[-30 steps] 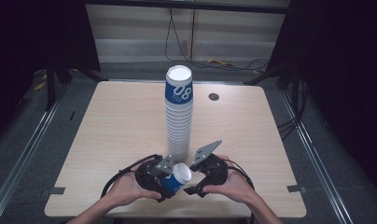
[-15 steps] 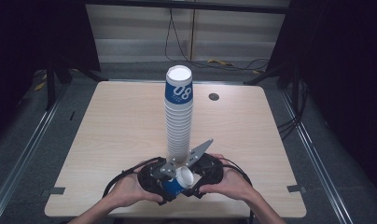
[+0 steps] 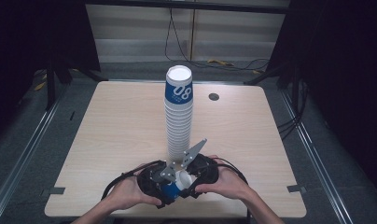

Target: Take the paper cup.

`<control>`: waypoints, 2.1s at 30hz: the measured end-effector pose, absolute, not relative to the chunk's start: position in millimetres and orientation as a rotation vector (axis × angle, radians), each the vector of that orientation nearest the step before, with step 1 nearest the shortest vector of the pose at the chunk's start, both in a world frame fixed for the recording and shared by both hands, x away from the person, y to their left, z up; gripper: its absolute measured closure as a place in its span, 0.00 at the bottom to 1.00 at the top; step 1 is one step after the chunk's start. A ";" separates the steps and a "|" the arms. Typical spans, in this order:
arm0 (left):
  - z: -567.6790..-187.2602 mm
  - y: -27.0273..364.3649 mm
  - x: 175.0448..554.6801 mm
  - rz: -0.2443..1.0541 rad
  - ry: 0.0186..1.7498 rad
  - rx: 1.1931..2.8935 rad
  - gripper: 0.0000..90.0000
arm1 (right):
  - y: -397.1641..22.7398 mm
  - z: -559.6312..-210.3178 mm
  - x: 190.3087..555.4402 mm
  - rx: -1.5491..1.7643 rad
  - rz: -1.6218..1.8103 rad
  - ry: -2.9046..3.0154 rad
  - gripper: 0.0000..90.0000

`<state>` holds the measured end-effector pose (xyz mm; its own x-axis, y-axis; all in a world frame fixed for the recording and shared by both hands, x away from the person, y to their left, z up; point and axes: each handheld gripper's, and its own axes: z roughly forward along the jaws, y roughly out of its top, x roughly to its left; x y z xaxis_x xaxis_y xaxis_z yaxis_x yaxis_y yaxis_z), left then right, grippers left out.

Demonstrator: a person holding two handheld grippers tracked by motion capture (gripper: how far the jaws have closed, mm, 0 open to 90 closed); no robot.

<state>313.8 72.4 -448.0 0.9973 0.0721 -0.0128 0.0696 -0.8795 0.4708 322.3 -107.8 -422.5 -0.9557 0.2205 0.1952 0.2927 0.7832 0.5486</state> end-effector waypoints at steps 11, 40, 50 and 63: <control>-449.8 73.4 310.2 0.059 0.120 2.578 0.23 | -114.3 -424.5 323.1 -0.422 -0.944 -2.841 0.33; -433.7 95.1 321.9 0.044 0.150 2.361 0.19 | -126.8 -424.0 327.0 -0.470 -0.985 -2.857 0.34; -424.7 114.7 327.1 0.055 0.233 2.228 0.19 | -141.7 -426.6 330.4 -0.594 -1.055 -2.831 0.34; -427.5 128.3 328.1 0.022 0.318 2.096 0.19 | -158.5 -429.7 329.3 -0.694 -1.211 -2.748 0.34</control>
